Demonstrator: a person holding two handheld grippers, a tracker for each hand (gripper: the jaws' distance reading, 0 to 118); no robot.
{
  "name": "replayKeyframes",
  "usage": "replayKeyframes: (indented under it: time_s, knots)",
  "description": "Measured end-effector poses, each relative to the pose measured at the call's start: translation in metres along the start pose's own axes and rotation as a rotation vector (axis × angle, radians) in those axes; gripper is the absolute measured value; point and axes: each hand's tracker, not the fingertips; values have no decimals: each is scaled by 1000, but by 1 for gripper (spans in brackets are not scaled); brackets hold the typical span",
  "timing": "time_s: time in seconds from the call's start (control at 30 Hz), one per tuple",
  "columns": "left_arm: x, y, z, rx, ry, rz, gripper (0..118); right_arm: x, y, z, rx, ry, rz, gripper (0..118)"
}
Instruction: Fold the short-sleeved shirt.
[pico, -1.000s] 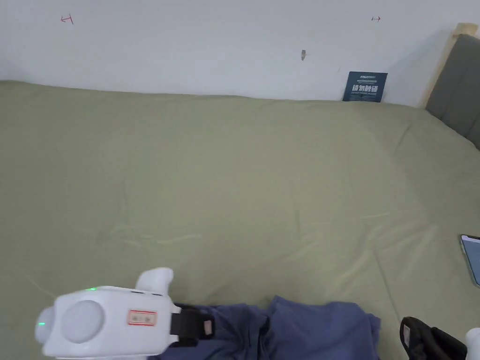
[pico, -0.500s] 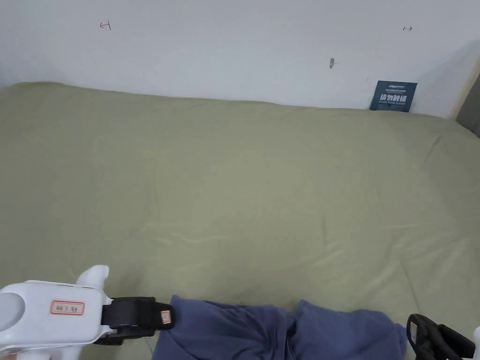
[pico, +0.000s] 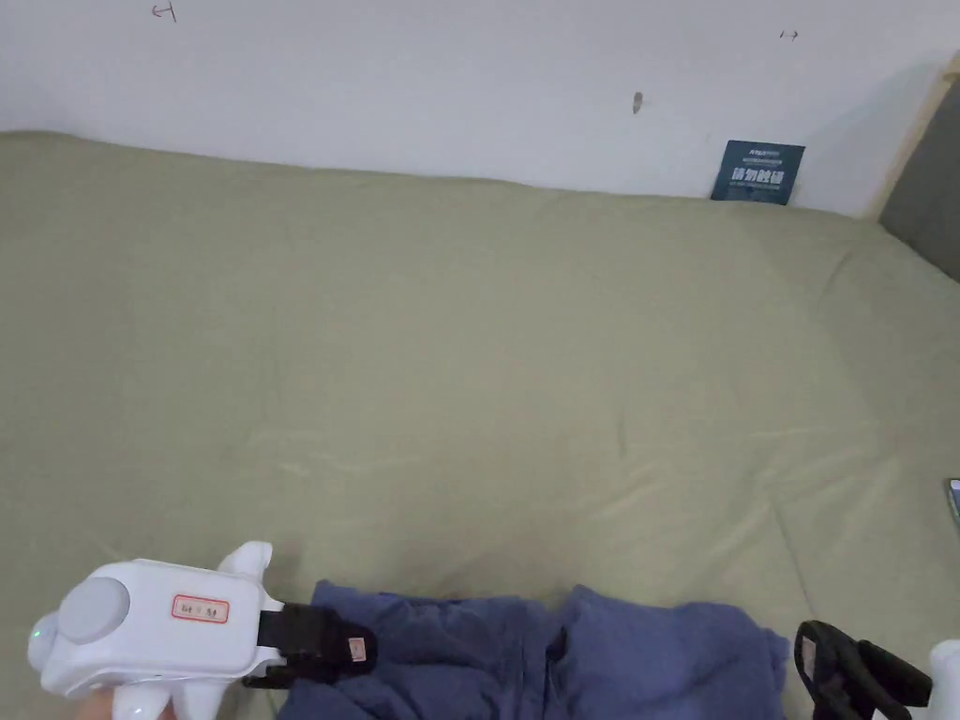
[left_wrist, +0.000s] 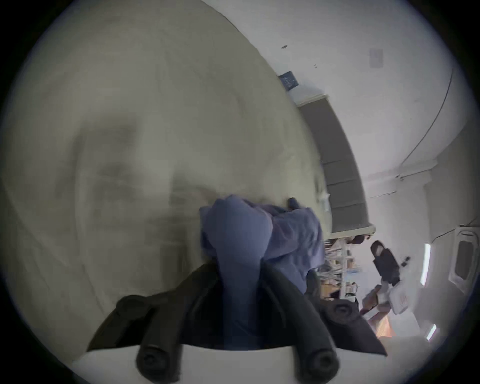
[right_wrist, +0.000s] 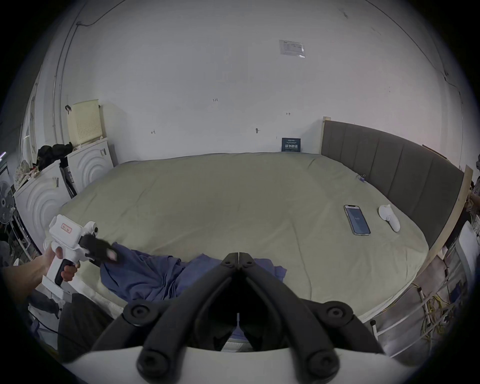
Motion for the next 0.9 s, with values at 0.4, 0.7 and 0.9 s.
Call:
replayKeyframes:
  time_s: [0.4, 0.7, 0.9]
  knots:
    - [15, -21, 148, 220, 167, 40, 11, 2, 17, 8, 75, 27, 3, 0]
    - [98, -21, 159, 205, 419, -38, 11, -5, 45, 17, 266, -27, 61, 0]
    - [164, -18, 102, 114, 527, -174, 11, -10, 58, 28, 339, -53, 90, 0]
